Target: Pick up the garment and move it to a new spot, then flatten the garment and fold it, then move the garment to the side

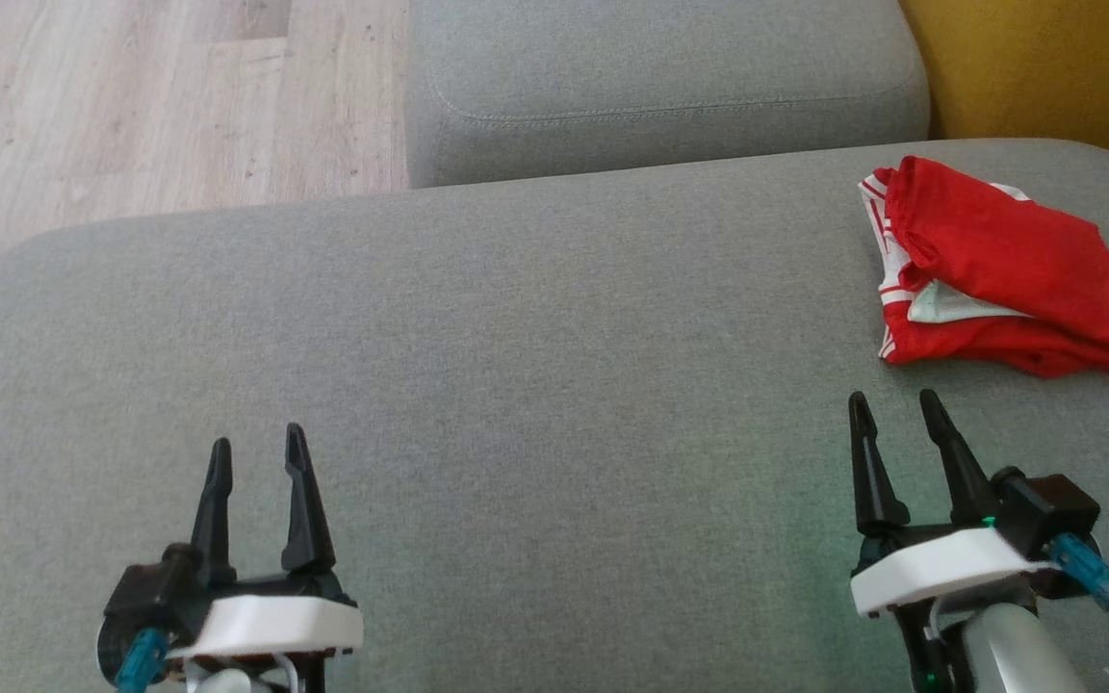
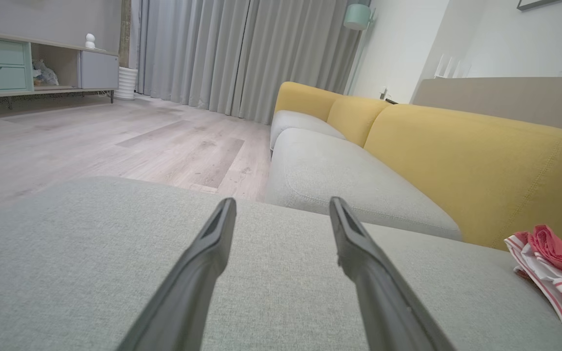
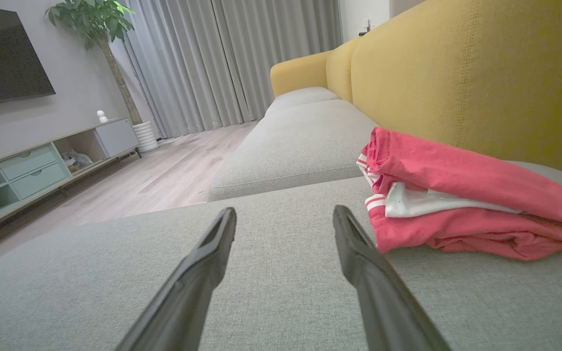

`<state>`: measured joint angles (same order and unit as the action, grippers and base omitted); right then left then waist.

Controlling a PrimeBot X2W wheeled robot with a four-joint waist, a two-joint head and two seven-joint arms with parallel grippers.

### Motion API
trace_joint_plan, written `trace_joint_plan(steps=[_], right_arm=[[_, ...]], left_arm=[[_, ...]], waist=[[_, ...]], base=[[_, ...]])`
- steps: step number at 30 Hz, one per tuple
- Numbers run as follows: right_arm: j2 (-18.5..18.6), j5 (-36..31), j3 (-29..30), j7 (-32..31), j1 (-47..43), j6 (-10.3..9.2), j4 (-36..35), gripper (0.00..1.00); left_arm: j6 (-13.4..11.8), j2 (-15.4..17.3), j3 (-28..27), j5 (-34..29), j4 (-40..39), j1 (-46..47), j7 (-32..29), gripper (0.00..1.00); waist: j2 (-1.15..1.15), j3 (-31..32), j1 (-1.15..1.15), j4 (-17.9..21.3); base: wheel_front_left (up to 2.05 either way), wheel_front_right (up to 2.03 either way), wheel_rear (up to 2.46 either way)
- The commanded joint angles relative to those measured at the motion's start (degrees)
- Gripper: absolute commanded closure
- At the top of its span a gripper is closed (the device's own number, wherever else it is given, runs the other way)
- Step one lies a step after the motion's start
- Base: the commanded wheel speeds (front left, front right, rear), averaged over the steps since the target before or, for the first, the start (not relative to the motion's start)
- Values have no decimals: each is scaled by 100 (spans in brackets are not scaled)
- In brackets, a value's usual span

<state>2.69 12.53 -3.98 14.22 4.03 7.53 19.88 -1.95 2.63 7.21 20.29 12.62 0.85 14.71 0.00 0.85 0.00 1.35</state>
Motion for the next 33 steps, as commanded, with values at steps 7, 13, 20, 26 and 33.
trace_joint_plan(steps=[7,13,20,26,33], right_arm=[[19,31,-167,77,224,-4,-151,0],[-5,33,-7,-15,-122,0,290,100],[1,446,37,-113,-152,0,306,100],[7,770,74,-191,-136,0,270,100],[14,1221,126,-301,-114,-1,217,100]], left_arm=[[-16,25,-151,116,-51,229,29,0],[-2,-7,19,115,400,-90,-7,100],[46,-5,-56,475,452,-92,-118,100],[84,-4,-109,759,437,-68,-201,100],[137,-2,-186,1157,417,-33,-318,100]], waist=[[0,-20,0,13],[0,-29,0,18],[0,-33,0,11],[0,-36,0,4],[0,-40,0,-4]], base=[[0,0,0],[0,0,0],[0,0,0],[0,0,0],[0,0,0]])
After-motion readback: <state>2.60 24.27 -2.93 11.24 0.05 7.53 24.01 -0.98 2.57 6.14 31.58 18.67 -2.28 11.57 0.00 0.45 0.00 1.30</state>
